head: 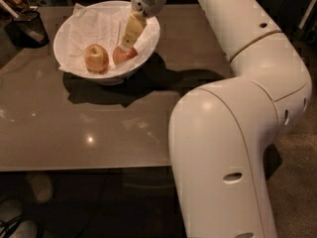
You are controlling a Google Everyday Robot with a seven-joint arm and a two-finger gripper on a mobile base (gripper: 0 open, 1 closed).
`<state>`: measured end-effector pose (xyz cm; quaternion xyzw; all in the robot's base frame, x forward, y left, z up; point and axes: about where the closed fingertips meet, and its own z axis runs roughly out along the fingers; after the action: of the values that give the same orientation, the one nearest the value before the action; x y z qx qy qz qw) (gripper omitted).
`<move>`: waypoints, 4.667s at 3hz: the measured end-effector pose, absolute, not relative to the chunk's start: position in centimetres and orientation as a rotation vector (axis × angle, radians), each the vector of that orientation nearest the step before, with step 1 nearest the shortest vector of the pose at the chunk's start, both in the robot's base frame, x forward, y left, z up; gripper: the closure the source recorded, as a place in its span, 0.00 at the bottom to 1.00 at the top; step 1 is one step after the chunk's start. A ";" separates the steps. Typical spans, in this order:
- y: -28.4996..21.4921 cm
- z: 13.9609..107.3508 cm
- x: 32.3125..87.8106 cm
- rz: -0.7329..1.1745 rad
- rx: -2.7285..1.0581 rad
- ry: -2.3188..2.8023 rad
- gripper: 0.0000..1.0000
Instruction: Pick apple from white bowl
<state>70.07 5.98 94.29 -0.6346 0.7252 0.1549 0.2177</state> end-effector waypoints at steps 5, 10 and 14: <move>7.1 91.1 70.2 0.444 -1.782 2.091 0.33; 7.5 88.1 70.9 0.508 -1.787 2.126 0.29; 7.5 87.0 71.1 0.525 -1.779 2.144 0.71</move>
Offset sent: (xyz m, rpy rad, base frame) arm -0.0137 -0.0043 -0.0183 -0.0736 0.0925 0.0054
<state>71.10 7.47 87.01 -0.6201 0.7474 0.1831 0.1529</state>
